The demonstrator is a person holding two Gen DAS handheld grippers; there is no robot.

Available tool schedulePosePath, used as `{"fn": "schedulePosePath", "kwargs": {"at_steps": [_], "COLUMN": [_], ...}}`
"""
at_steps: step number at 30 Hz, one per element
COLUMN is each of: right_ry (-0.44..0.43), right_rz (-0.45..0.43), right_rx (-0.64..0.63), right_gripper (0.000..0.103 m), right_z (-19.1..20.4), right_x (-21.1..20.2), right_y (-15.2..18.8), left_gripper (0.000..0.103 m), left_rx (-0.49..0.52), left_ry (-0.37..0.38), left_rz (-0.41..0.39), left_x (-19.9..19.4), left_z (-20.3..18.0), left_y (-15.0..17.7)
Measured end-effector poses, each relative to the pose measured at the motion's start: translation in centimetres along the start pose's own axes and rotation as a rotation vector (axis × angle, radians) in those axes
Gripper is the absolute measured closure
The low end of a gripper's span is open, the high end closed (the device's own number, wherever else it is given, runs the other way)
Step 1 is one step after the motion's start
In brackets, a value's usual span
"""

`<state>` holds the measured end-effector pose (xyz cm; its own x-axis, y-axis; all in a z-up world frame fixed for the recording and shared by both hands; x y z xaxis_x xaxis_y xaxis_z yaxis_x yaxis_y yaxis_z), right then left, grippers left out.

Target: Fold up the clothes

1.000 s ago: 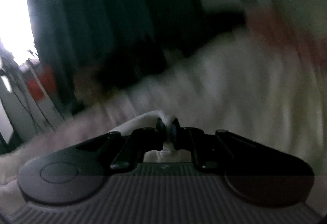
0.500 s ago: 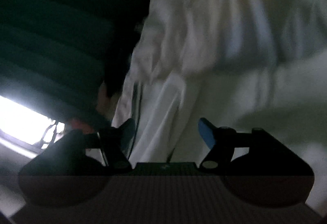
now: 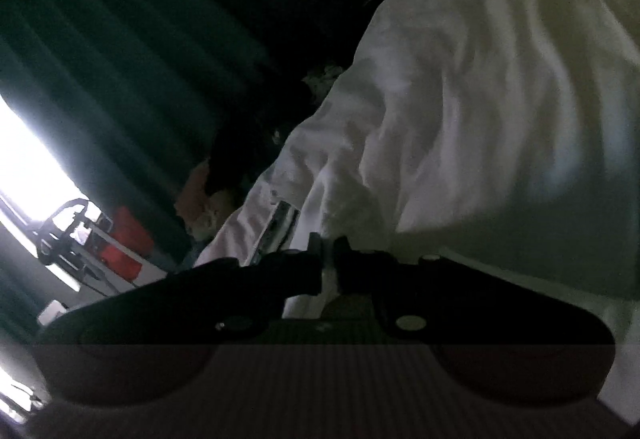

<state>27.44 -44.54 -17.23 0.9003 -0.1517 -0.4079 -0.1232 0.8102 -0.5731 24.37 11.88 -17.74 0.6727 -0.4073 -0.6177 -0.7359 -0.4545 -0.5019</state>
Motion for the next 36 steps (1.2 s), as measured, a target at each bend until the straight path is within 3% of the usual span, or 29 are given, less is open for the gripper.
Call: {"fn": "schedulePosePath", "kwargs": {"at_steps": [4,7,9,11,13,15,18,23,33,36], "right_ry": [0.176,0.169,0.153,0.127,0.063,-0.007,-0.099,-0.24,-0.301,-0.307], "right_rz": [0.113,0.121,0.112,0.111,0.134,0.141,0.125,0.09,0.079,0.082], "right_rx": [-0.231,-0.281,-0.306,-0.34,-0.384,-0.453,-0.534,-0.588,-0.762,-0.739], "right_gripper": [0.094,0.091,0.086,0.069,0.029,0.021,0.022,0.022,0.022,0.022], "right_z": [-0.9,0.0,1.2,2.4,4.2,6.5,10.1,13.8,14.2,13.9], "right_x": [2.0,0.8,-0.6,-2.4,-4.3,-7.2,-12.2,-19.8,-27.3,-27.8], "right_y": [3.0,2.9,2.6,2.8,3.4,4.3,5.6,8.0,13.2,13.2], "left_gripper": [0.092,0.085,0.074,0.052,0.039,0.035,0.028,0.02,0.013,0.009], "left_rx": [0.07,0.12,0.166,0.204,0.23,0.273,0.358,0.455,0.505,0.499], "left_ry": [-0.085,-0.118,-0.155,-0.19,-0.229,-0.277,-0.323,-0.307,-0.239,-0.275], "left_rz": [-0.009,-0.028,-0.039,-0.059,-0.085,-0.113,-0.168,-0.256,-0.351,-0.368], "left_x": [0.9,0.0,-0.2,-0.4,-1.0,-3.0,-7.3,-11.7,-19.3,-20.5], "left_z": [-0.6,-1.2,-2.0,-2.9,-3.4,-3.9,-4.5,-6.4,-7.6,-6.9], "left_y": [0.7,0.7,0.5,0.3,0.3,0.9,2.4,4.3,9.0,10.5]}}
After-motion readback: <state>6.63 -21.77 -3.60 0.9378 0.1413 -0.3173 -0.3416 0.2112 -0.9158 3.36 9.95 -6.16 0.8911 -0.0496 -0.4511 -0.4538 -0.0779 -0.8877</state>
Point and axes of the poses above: each gripper's, at about its wrist camera, not at the fingertips, and x roughly the way its jaws point, z to its left, y to its underside, the point moved 8 cm from there along x, roughly the way its jaws point, and after that the axes turned 4 degrees about x, right-handed, at the moved point
